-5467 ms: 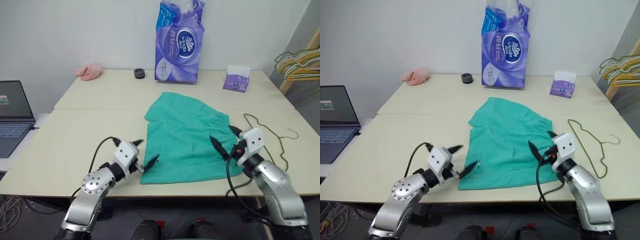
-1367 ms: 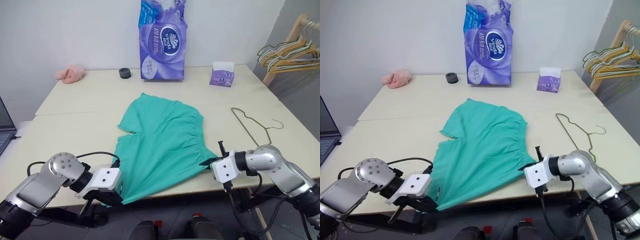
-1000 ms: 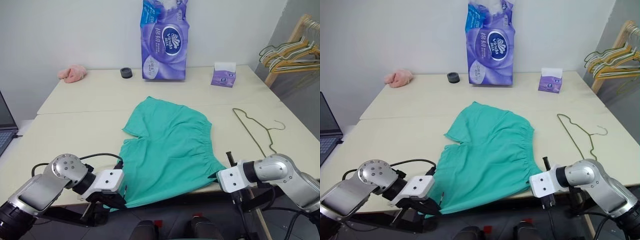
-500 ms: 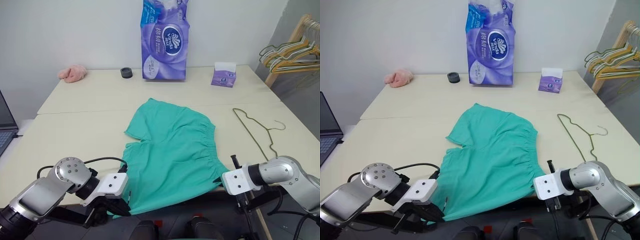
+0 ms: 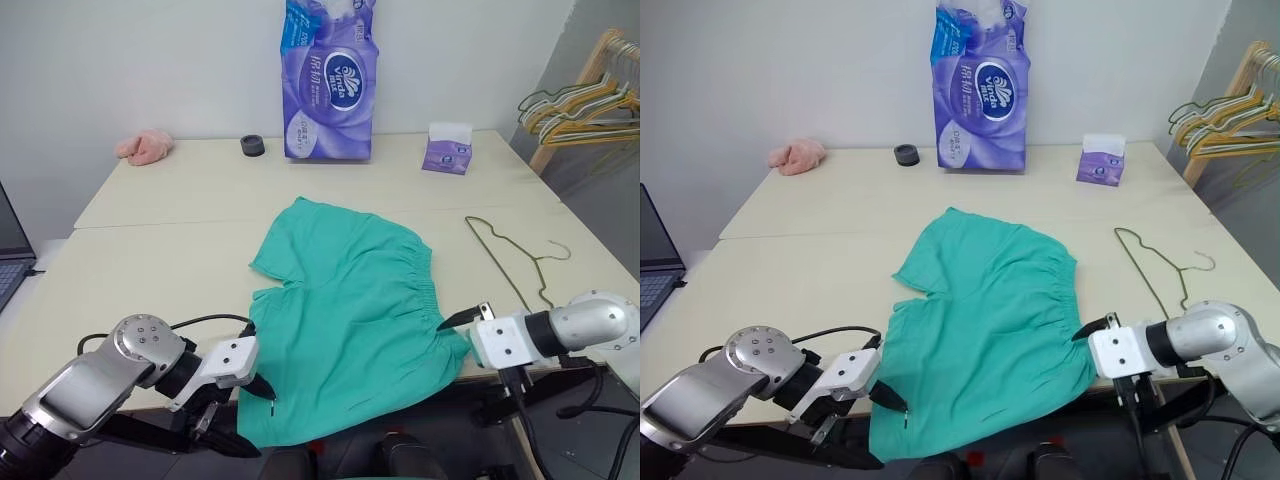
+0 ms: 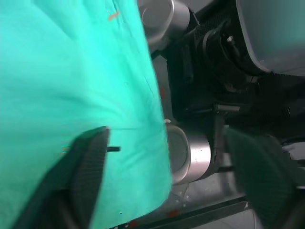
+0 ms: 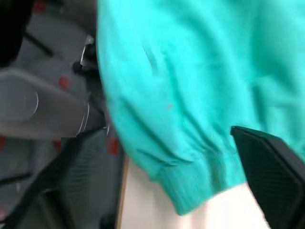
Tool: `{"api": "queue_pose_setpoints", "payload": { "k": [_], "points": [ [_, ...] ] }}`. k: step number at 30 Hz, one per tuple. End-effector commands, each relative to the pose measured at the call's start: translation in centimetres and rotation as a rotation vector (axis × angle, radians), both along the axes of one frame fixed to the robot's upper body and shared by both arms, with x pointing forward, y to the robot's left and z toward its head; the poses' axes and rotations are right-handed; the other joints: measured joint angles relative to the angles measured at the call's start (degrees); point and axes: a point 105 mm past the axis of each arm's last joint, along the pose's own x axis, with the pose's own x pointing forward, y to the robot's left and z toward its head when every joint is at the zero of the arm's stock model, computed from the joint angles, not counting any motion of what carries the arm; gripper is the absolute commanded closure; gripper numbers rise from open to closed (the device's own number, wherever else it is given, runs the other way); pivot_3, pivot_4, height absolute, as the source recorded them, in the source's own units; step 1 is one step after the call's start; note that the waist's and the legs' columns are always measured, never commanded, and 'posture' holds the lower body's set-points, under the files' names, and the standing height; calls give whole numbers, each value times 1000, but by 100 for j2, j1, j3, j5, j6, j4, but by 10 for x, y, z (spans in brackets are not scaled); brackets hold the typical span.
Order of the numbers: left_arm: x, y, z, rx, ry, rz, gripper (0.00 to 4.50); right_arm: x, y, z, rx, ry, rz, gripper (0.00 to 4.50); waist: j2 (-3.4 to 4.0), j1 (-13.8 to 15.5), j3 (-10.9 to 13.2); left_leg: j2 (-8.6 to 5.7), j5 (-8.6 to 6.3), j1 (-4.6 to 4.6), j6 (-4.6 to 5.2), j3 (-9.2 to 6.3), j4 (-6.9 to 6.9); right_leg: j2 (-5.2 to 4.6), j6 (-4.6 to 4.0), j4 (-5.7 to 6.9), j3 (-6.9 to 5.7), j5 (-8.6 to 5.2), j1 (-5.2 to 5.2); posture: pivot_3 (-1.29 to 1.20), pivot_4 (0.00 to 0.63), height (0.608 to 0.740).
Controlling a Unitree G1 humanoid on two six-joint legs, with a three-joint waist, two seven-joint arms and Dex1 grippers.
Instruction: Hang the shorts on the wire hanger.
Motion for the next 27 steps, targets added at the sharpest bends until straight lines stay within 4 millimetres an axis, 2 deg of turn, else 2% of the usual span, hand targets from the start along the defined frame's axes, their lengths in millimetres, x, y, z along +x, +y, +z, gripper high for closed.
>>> {"api": "queue_pose_setpoints", "payload": {
  "k": [1, 3, 5, 8, 10, 15, 18, 24, 27],
  "points": [
    [8, -7, 17, -72, -53, 26, 11, 8, 4, 31, 170, -10, -108, 164, -1, 3, -1, 0, 0, -1, 0, -2, 0, -3, 0, 0, -1, 0, 0, -11, 49, 740],
    [21, -14, 27, -139, -111, 66, 11, 24, 1, 45, 332, -20, -273, 164, -5, 5, -3, 1, 0, 0, 0, -3, 0, -4, 0, -1, -1, 0, 3, -10, 47, 740],
    [35, -23, 37, -204, -181, 105, 11, 34, -6, 49, 418, -43, -392, 164, -12, 25, -8, 1, 0, -1, 0, -8, 3, -5, 2, -2, -4, 1, 7, -10, 47, 740],
    [56, -44, 52, -314, -300, 168, 11, 56, -22, 48, 556, -90, -666, 164, -22, 33, -14, -2, 0, -4, -1, -9, 4, -7, 8, -7, -3, 5, 10, -14, 44, 740],
    [65, -55, 57, -349, -357, 192, 11, 63, -33, 40, 599, -89, -833, 164, -21, 17, -16, -2, -1, -5, -2, -7, 5, -7, 10, -10, 1, 7, 10, -27, 43, 740],
    [76, -79, 63, -414, -427, 216, 11, 79, -72, 29, 653, -192, -1183, 164, -18, -8, -18, -2, -2, -5, -5, -4, 2, -7, 8, -8, 8, 8, 9, -63, 48, 740],
    [90, -93, 64, -438, -485, 243, 11, 88, -117, 17, 636, -254, -1449, 164, -18, -6, -18, -2, -3, -4, -5, -1, 2, -5, 7, -7, 10, 9, 8, -79, 52, 740],
    [98, -112, 69, -466, -507, 204, 11, 95, -156, -5, 555, -275, -1597, 164, -14, -146, -20, -12, -3, -5, -4, 10, -2, 7, -15, -16, 18, 27, 9, -108, 61, 740],
    [102, -119, 72, -474, -518, 177, 11, 107, -173, -11, 548, -260, -1641, 164, -8, -253, -20, -8, -5, -6, -1, 13, -6, 8, -12, -28, 22, 29, 9, -116, 64, 740]
  ]
}}
